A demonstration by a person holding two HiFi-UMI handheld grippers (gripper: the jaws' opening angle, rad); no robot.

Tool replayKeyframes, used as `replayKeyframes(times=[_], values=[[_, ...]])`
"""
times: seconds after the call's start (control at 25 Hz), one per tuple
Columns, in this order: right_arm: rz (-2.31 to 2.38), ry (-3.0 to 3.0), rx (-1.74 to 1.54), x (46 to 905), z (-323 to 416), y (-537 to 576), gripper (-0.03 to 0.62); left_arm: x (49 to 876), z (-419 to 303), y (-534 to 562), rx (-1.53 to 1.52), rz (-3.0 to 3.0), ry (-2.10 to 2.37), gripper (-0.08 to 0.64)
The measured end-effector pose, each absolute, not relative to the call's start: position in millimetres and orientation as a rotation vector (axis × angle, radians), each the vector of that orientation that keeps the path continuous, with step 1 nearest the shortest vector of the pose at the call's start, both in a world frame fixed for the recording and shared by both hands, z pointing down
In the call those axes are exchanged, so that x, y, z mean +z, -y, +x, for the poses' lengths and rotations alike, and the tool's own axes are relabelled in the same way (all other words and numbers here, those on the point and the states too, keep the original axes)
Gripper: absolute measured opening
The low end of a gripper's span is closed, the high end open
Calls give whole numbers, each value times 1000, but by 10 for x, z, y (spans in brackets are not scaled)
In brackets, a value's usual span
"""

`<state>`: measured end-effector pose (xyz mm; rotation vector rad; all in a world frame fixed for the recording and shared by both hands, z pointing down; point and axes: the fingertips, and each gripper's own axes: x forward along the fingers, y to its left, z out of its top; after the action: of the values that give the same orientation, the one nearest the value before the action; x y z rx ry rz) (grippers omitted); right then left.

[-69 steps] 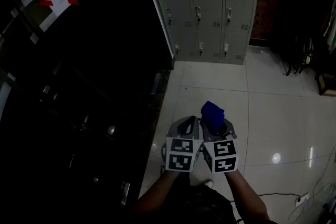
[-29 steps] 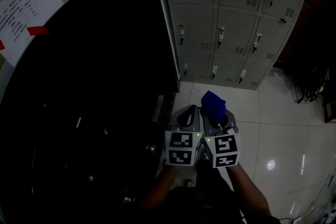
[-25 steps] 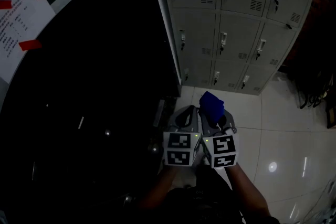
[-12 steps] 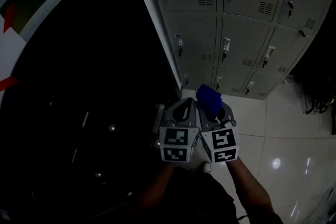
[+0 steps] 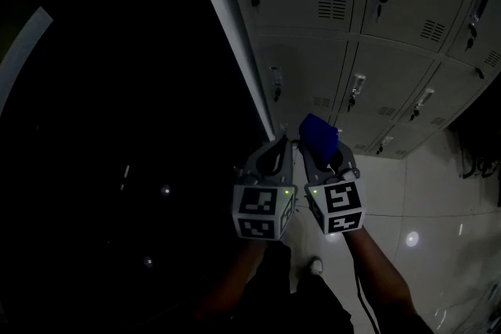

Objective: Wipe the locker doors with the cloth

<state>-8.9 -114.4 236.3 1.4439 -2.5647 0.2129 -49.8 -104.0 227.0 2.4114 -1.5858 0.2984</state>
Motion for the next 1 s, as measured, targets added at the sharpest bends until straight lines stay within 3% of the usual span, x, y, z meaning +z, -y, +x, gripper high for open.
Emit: replayKeyframes(times=[0.56,1.0], values=[[1497,2612,96,2663,-972,3211,84,2221,-1120,2399,223,2495,1628,2],[1499,2659,48,2695,-1240,3840,84,2359,-1377,2670,177,2466,1639,2]])
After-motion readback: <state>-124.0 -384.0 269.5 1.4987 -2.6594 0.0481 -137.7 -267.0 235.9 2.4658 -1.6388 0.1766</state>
